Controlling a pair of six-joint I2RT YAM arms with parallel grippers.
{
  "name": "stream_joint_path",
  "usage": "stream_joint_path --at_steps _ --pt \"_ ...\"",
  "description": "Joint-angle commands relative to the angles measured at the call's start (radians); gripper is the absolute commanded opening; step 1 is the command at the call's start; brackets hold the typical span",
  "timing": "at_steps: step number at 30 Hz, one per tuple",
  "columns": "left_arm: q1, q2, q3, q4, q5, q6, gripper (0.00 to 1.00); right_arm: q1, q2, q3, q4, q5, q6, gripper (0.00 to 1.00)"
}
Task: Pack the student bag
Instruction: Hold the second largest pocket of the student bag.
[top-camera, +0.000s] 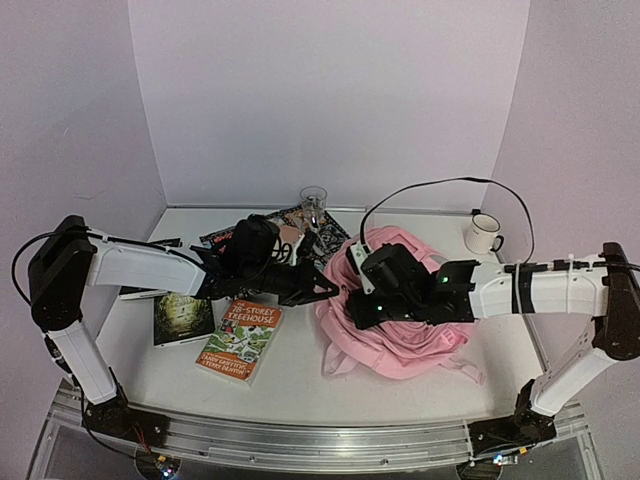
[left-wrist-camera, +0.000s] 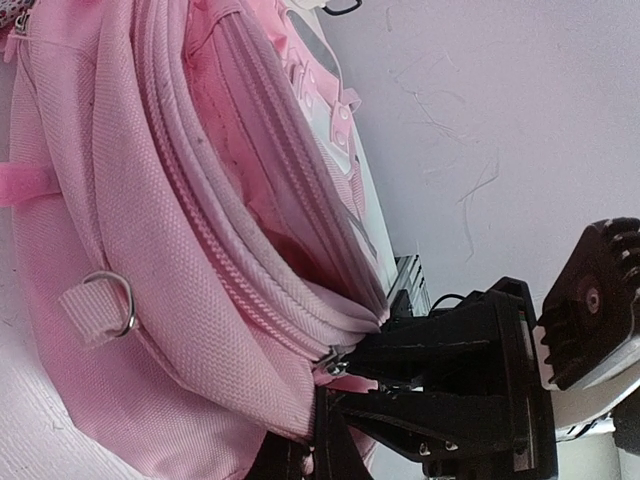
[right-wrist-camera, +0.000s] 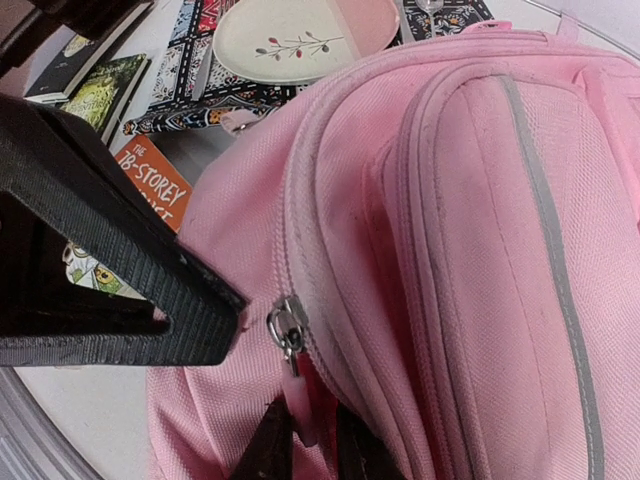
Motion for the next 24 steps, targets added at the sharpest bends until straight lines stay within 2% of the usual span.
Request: stream_joint_path --at_steps 1,7,18,24 --pt "-0.049 -0.100 0.057 0.111 0.142 0.015 0.00 -0.032 0.030 0.029 0.030 0.089 -0.052 0.10" --pt "-0.031 -0.110 0.021 0.111 0.063 0.015 0.00 -0.033 -0.015 0.014 0.010 0.010 -0.046 0.01" --pt "0.060 -0.066 -0.048 0.078 -0.080 0.055 0.00 -0.033 -0.155 -0.110 -0.135 -0.225 -0.041 0.00" --pt "0.082 -0.040 -0.060 0.052 -0.101 0.062 0.00 -0.032 -0.211 -0.166 -0.174 -0.244 -0.012 0.00"
